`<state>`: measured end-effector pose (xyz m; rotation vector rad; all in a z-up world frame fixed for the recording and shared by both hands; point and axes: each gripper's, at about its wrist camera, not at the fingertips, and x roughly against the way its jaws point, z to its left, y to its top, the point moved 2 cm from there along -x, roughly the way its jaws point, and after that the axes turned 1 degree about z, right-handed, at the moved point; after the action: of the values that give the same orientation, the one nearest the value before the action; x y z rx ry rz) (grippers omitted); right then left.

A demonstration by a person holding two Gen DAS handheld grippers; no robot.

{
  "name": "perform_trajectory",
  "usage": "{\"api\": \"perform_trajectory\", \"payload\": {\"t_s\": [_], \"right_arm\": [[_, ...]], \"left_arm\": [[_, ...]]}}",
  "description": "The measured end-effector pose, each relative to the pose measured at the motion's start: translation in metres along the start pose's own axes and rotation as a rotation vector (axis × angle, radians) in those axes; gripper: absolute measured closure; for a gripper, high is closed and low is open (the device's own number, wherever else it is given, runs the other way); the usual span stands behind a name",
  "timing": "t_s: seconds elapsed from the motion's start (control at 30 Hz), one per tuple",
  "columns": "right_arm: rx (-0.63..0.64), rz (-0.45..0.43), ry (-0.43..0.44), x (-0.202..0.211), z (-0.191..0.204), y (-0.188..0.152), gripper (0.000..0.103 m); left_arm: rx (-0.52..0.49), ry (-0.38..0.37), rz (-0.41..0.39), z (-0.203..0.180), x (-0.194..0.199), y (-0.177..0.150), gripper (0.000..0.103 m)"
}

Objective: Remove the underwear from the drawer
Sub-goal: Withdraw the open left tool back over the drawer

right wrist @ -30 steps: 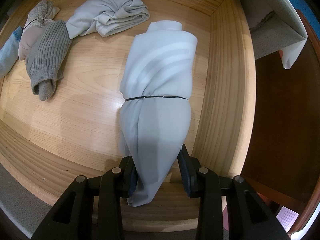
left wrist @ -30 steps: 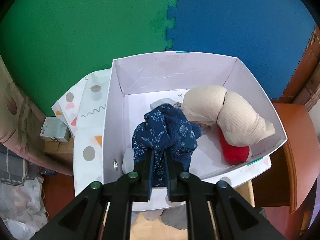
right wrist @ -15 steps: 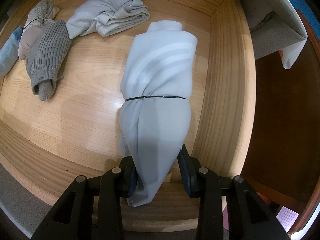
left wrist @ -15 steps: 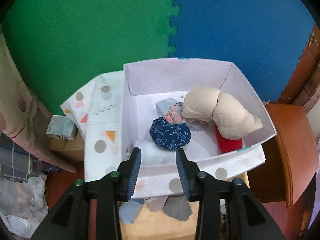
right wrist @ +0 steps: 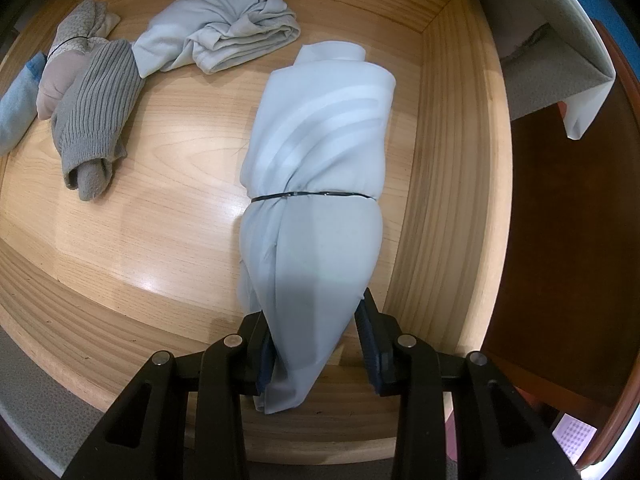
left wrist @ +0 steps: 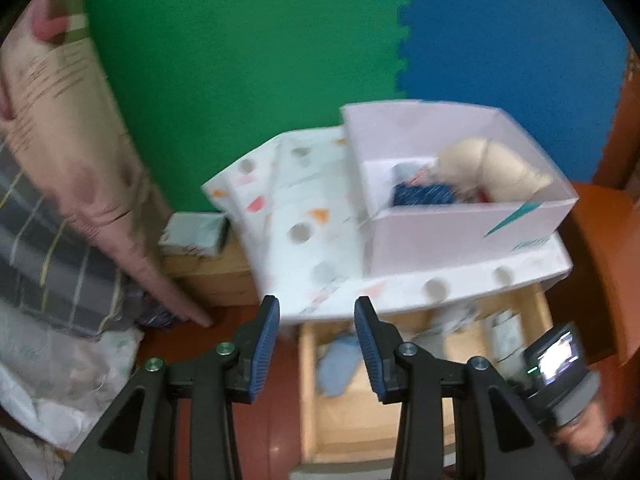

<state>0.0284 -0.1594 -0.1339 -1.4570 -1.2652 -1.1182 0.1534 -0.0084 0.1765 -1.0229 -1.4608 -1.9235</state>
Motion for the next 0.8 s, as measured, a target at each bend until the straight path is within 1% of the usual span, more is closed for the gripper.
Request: {"api": "perform_trajectory", "payload": {"t_s": [0.1,0.2,0.27,0.37,0.43,0.6,0.8], "right_arm": [[0.000,0.000,0.000,0.000,0.000,0.000,0.070],[0.000,0.001,0.000,0.000,0.000,0.000,0.070],[0.001,0.001,0.000,0.000,-0.001,0.000,0.070],[0.001,0.000,0.000,-0.001,-0.001,0.000,0.070],[0.000,0.000,0.001,-0.001,-0.001,0.000,0.070],[0.000,-0.002,0.002,0.000,-0.002,0.002,0.070],[-0.005,-0.011,0.005,-0.001,-0.004,0.001,0.072]], "left_arm": [[0.045,0.031,0.003,0.015,-0.008,-0.032,0.063],[0.088,0.037,0.022,0.026,-0.020,-0.062,0.063],[0.085,0.062,0.035,0.029,-0.032,-0.082,0.063],[0.054,0.091,0.061,0.026,-0.047,-0.108,0.063],[0.047,0.087,0.069,0.024,-0.055,-0.120,0.063],[0.063,0.053,0.078,0.017,-0.073,-0.144,0.063],[0.060,0.017,0.062,0.007,-0.084,-0.151,0.063]]}}
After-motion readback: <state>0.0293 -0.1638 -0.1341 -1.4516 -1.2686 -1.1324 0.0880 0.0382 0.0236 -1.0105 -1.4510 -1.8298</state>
